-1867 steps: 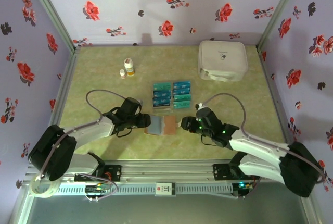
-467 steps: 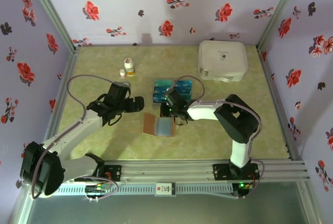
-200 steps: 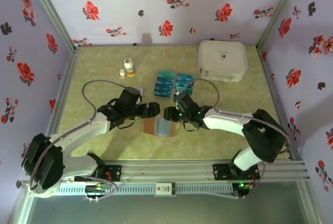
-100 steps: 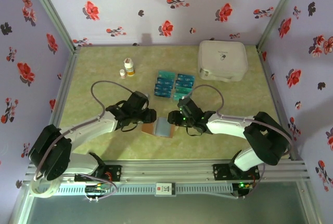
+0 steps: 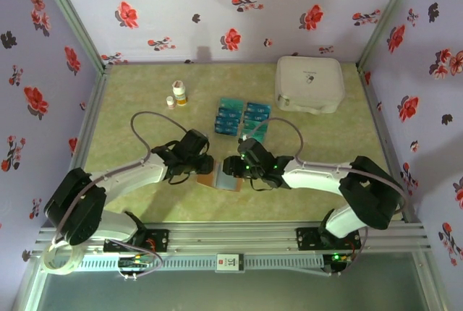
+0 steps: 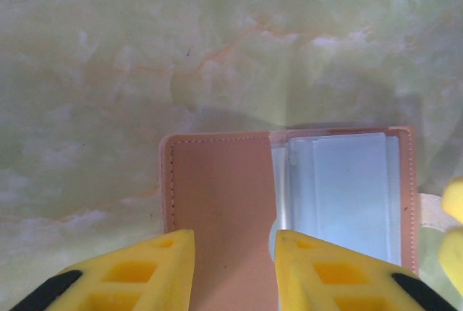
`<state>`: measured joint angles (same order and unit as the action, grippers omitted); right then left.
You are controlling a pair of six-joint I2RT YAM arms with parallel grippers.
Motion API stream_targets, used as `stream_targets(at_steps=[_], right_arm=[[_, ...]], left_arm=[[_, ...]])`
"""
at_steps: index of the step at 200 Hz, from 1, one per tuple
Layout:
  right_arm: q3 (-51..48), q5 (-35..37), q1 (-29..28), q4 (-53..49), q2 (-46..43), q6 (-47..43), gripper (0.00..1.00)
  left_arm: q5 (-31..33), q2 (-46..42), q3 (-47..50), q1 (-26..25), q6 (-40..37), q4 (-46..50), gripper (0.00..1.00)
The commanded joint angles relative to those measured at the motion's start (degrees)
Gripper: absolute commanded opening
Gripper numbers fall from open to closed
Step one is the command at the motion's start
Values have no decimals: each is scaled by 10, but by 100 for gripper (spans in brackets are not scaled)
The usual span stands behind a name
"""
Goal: Put the credit cards into the card holder
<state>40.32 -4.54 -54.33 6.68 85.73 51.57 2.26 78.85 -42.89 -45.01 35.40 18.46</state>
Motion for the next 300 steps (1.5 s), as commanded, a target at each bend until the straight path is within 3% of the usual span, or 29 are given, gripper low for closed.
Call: stream_targets(at_steps=[1, 96, 244, 274, 300], right_arm=[[11, 23, -8, 13, 29, 25, 39], [10, 68, -8, -9, 58, 15, 39], [19, 31, 26, -6, 89, -20, 38], [20, 12, 29, 5, 105, -21, 38], [15, -4, 29, 27, 114, -10, 37]], left_arm=[[17, 15, 11, -5, -15, -2, 34], [17, 48, 58, -19, 8, -56, 26], [19, 57, 65, -28, 21, -77, 26], [19, 56, 67, -29, 20, -90, 30], [8, 47, 78, -32, 14, -121, 42]])
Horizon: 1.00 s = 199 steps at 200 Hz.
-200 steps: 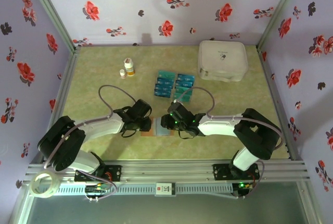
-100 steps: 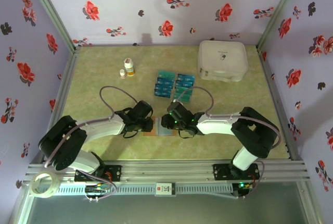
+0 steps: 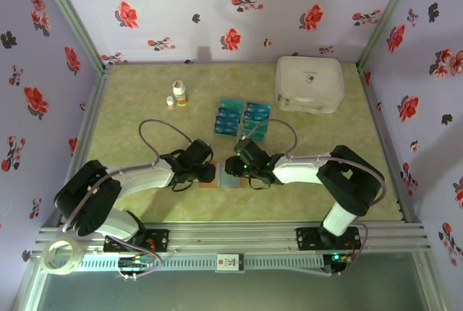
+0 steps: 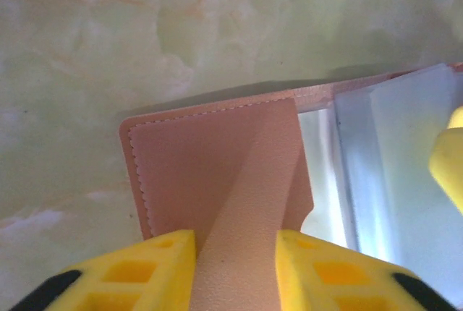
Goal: Put the credit cards into the card holder
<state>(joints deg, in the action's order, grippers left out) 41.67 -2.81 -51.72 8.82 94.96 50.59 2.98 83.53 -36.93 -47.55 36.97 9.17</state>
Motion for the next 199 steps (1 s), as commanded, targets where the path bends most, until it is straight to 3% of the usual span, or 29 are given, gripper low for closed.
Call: stream_targets(at_steps=[1, 93, 152, 199], right_arm=[[1, -22, 3, 7, 22, 0, 37], [-12, -44, 2, 65, 33, 43, 37], [-22, -65, 2, 115, 38, 72, 35], [10, -25, 6, 19, 0, 16, 35]], left_arm=[[1, -1, 19, -7, -3, -28, 42], [-8, -87, 114, -10, -21, -161, 45], [-17, -129, 141, -11, -46, -191, 49], [-18, -113, 144, -11, -46, -198, 47]])
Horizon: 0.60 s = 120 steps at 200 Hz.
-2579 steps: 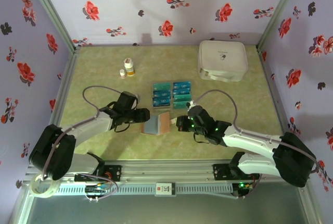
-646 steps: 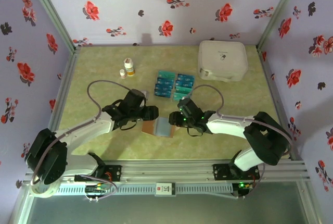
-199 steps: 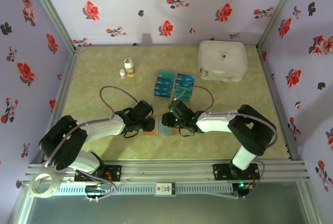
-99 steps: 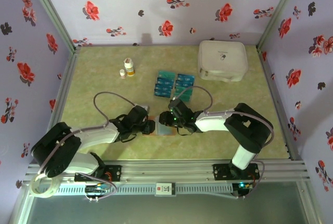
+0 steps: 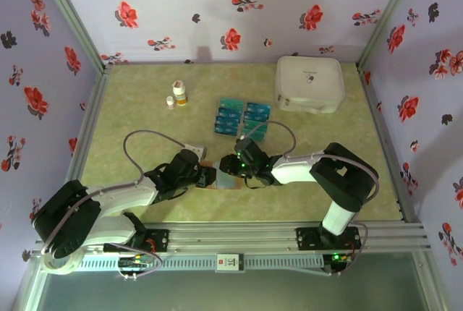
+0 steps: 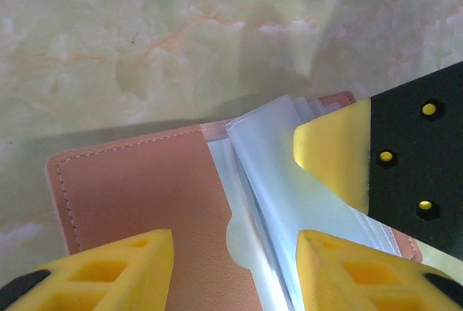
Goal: Put the credit cards into the card holder
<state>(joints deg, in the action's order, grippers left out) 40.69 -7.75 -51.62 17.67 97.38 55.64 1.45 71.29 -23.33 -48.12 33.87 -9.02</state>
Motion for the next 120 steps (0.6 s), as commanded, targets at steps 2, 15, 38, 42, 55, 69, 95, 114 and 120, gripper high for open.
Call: stream_targets(at_steps=[2, 15, 38, 42, 55, 69, 95, 114, 120], right_arm=[[21, 26, 4, -75, -27, -38, 35], [32, 39, 5, -110, -38, -57, 35], [49, 57, 7, -158, -50, -87, 35], [52, 58, 8, -163, -50, -91, 35], [61, 64, 10, -181, -47, -104, 32], [69, 66, 11, -191, -41, -113, 27], [78, 58, 13, -190, -23, -119, 18], [83, 49, 13, -183, -8, -119, 13], [85, 46, 12, -180, -3, -118, 13]], left_arm=[[-3, 10, 9, -5, -15, -16, 47], [-2, 14, 8, -5, -15, -18, 46], [-3, 24, 8, -5, -15, -21, 44], [-3, 25, 9, -5, -15, -22, 43], [-3, 31, 9, -5, -15, -25, 43], [-3, 35, 10, -5, -14, -26, 43], [-2, 38, 9, -5, -15, -28, 43], [-3, 39, 10, -5, -16, -28, 43], [-3, 39, 9, -5, -17, -28, 43]])
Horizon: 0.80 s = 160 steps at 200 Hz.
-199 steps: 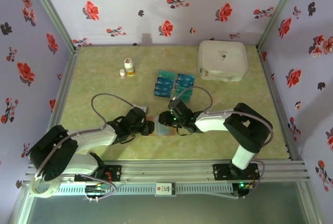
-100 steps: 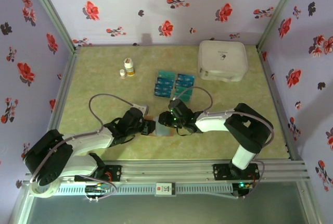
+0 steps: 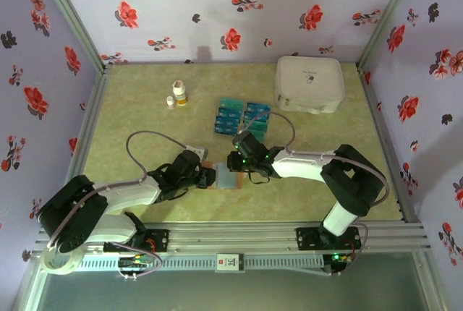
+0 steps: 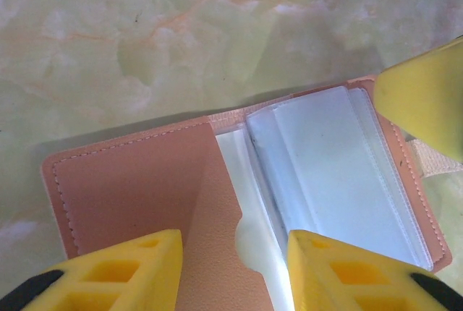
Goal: Put the credit cards into the card holder
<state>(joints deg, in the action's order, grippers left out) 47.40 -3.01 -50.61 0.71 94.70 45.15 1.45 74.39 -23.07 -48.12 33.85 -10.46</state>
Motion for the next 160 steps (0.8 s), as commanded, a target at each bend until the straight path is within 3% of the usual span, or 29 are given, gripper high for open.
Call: stream_targets(at_steps=[1, 63, 160], right_arm=[[18, -1, 2, -10, 24, -13, 13], [28, -21, 2, 8, 58, -7, 8], [26, -42, -12, 53, 82, 25, 6]], left_arm=[[-3, 8, 7, -5, -16, -14, 43], [-2, 11, 8, -5, -17, -18, 43], [-3, -7, 16, -6, -20, -32, 56]])
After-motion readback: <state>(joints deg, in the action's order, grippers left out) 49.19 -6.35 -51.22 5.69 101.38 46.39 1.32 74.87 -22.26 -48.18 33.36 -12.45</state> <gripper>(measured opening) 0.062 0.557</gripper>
